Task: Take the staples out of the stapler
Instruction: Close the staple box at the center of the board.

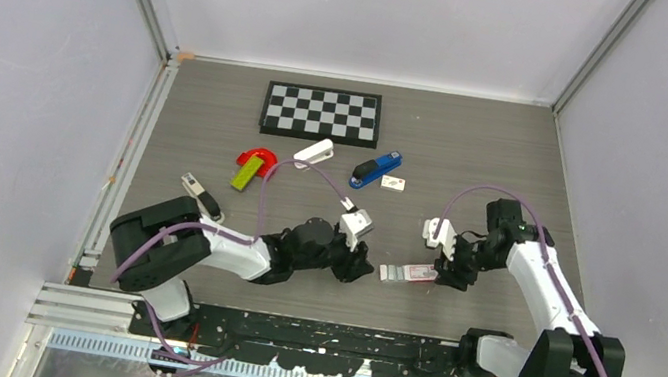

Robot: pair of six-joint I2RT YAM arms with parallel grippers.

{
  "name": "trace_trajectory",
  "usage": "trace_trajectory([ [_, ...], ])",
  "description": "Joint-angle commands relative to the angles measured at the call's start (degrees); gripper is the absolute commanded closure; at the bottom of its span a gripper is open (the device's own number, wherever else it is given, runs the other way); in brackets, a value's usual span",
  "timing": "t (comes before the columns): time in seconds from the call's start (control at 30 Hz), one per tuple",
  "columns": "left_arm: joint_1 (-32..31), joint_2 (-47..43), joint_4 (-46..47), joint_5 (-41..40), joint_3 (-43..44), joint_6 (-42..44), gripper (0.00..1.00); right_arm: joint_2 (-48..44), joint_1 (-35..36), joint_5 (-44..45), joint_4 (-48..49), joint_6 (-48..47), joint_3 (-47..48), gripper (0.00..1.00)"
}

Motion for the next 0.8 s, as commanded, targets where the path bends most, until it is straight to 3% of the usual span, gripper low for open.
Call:
trace_trajectory([
  [0.0, 0.6, 0.5, 2.6, -2.4, -1.2, -10.5, 0.64, 2.0, -0.7, 1.3, 3.6, 6.1, 1.6, 0.58],
  [0.13, 0.6, 3.2, 6.3, -1.8, -2.1, -14.9, 0.79, 2.7, -0.7, 5.7, 8.4, 9.5, -0.2, 0.68],
  [0.27, 0.6, 5.9, 2.4, -1.7, 0.1, -16.8, 0.93, 4.2, -0.7, 9.8, 10.7, 10.9, -0.9, 0.75],
  [0.77, -0.8, 12.4, -2.5, -0.1, 5.6, -21.0, 0.96, 11.6, 1.4, 12.9, 14.8, 12.2, -2.5, 0.81],
])
